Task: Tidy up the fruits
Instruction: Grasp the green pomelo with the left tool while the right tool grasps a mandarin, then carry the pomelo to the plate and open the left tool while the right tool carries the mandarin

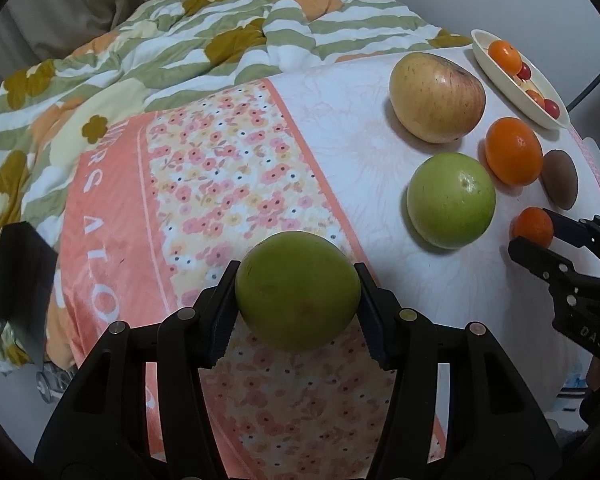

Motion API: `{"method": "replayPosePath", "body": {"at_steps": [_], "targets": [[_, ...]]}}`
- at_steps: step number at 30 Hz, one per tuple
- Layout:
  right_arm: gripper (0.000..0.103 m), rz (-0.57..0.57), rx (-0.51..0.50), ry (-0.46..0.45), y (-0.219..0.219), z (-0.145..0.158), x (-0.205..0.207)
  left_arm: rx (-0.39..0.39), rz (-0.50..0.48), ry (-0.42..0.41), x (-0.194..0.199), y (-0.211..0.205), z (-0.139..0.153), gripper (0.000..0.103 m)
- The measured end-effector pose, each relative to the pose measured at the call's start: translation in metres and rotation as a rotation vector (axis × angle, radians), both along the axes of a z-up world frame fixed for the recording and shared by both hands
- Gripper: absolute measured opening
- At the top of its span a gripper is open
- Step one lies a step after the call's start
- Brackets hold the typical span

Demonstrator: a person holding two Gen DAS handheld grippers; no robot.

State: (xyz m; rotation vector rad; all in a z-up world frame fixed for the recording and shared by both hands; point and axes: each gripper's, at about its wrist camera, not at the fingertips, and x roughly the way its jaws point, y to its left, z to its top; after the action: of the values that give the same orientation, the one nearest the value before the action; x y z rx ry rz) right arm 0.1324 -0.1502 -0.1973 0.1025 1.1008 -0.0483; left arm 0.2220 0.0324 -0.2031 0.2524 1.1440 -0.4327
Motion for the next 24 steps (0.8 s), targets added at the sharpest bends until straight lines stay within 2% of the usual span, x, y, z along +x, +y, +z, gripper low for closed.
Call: {"method": "replayPosePath", "body": {"at_steps": [3,4,5,15,24], "targets": [[0.045,0.004,-0.008,-0.002,0.000,-0.001,0.000,-0.004,0.007,-0.003,-0.002,0.003,0.002,0.061],[0.042,0.005,-0.011,-0.003,0.000,-0.002,0.001,-0.007,0.010,-0.004,-0.003,0.004,0.003,0.061],[0.034,0.008,-0.010,-0.003,0.000,-0.003,0.001,-0.009,0.012,-0.007,-0.004,0.005,0.004,0.061],[0.034,0.014,-0.020,-0.033,-0.002,0.011,-0.003,-0.039,0.040,-0.039,-0.017,0.014,0.027,0.061],[0.034,0.025,-0.008,-0.079,-0.012,0.051,-0.017,-0.062,0.048,-0.084,-0.030,0.006,0.064,0.061]]}}
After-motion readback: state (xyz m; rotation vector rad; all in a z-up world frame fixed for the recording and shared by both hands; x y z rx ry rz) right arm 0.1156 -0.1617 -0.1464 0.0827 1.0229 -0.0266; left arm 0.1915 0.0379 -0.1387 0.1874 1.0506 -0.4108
